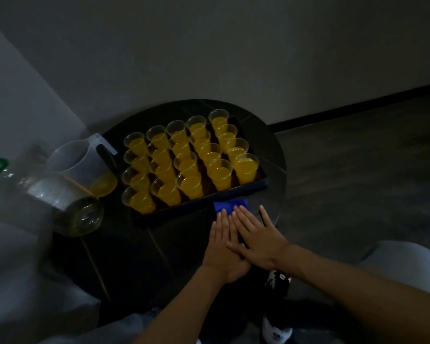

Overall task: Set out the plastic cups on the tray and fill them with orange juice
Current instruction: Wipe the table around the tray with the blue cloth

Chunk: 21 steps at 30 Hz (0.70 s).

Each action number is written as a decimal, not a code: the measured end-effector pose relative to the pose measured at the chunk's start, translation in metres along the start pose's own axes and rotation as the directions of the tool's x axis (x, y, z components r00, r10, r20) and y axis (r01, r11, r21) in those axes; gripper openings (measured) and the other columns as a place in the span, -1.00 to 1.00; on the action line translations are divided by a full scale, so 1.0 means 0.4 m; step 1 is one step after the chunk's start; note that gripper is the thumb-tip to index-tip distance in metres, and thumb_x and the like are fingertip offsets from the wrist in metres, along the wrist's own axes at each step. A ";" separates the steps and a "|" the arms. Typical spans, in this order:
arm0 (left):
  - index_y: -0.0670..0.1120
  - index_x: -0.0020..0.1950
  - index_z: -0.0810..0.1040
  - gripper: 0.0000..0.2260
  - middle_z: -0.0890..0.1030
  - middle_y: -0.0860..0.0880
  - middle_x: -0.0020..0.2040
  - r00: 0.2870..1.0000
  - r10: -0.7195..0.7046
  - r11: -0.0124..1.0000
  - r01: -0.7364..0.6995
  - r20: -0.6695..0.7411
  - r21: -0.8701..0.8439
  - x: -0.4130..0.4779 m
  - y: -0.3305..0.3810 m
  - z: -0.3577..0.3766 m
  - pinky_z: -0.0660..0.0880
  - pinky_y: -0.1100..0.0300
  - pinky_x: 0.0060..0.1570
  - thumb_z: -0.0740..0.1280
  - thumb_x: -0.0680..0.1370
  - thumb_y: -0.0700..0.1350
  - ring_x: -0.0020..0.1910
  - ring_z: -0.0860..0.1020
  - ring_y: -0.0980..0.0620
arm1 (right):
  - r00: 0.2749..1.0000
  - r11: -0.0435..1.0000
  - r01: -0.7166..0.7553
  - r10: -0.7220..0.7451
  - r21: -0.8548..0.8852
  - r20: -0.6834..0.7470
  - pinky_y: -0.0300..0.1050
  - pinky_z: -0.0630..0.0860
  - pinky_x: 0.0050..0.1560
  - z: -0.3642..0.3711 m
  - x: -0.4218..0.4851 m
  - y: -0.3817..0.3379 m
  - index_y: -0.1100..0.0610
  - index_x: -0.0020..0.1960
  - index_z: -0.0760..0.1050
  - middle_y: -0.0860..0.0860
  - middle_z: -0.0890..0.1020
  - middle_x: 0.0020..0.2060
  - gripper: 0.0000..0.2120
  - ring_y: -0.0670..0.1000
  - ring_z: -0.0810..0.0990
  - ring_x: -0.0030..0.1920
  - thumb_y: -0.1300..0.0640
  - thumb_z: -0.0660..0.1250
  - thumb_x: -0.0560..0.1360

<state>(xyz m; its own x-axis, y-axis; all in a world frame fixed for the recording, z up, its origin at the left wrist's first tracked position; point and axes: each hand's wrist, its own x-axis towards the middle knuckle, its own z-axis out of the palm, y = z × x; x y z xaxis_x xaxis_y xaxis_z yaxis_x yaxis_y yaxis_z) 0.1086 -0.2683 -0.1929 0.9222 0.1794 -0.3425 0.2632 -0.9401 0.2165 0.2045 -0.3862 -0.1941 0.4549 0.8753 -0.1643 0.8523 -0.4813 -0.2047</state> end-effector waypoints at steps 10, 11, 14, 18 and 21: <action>-0.15 0.56 -0.47 -0.03 -0.51 -0.16 0.55 0.995 0.100 0.995 -0.100 0.025 -0.003 0.046 0.117 0.005 -0.34 -0.05 0.57 -0.10 0.44 0.42 0.53 -0.52 -0.08 | 0.996 0.996 -0.090 0.090 -0.016 0.015 0.27 -0.28 0.53 -0.018 -0.089 0.094 0.09 0.61 -0.24 0.02 -0.22 0.59 -0.19 -0.02 -0.35 0.56 -0.41 -0.37 0.55; -0.15 0.57 -0.47 -0.02 -0.51 -0.16 0.55 0.994 0.103 0.995 -0.103 0.031 -0.006 0.042 0.122 0.005 -0.34 -0.05 0.57 -0.14 0.41 0.43 0.53 -0.52 -0.08 | 0.995 0.995 -0.097 0.097 -0.011 0.011 0.26 -0.29 0.53 -0.017 -0.095 0.093 0.09 0.61 -0.24 0.02 -0.21 0.60 -0.17 -0.01 -0.35 0.56 -0.43 -0.41 0.53; -0.16 0.58 -0.44 0.00 -0.49 -0.16 0.56 0.990 0.135 0.991 -0.135 0.035 -0.004 0.029 0.120 0.006 -0.35 -0.04 0.57 -0.16 0.38 0.43 0.54 -0.50 -0.07 | 0.992 0.992 -0.127 0.127 0.011 0.005 0.23 -0.32 0.53 -0.011 -0.110 0.078 0.07 0.59 -0.29 0.01 -0.23 0.59 -0.13 -0.02 -0.37 0.56 -0.46 -0.46 0.46; -0.16 0.59 -0.42 -0.03 -0.50 -0.12 0.56 0.978 0.209 0.978 -0.209 -0.001 0.014 -0.007 0.074 0.029 -0.37 0.01 0.56 -0.02 0.46 0.37 0.55 -0.49 -0.03 | 0.987 0.983 -0.162 0.163 0.089 -0.002 0.17 -0.33 0.53 0.009 -0.123 0.020 0.08 0.59 -0.30 0.00 -0.29 0.56 -0.09 -0.02 -0.40 0.55 -0.51 -0.39 0.47; -0.16 0.59 -0.41 -0.06 -0.47 -0.13 0.58 0.968 0.245 0.969 -0.242 -0.055 0.044 -0.046 0.034 0.050 -0.35 0.01 0.55 0.10 0.55 0.32 0.55 -0.49 -0.02 | 0.984 0.978 -0.171 0.176 0.123 -0.033 0.15 -0.31 0.53 0.032 -0.130 -0.034 0.09 0.60 -0.28 0.02 -0.27 0.58 -0.11 -0.01 -0.41 0.55 -0.51 -0.30 0.51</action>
<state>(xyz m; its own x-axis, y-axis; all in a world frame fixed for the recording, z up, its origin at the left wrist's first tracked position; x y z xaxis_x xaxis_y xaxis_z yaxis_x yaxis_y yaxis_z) 0.0895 -0.2901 -0.2021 0.9728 -0.0403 -0.2281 0.0193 -0.9673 0.2531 0.1660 -0.4259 -0.1951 0.6060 0.7779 -0.1659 0.7237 -0.6258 -0.2909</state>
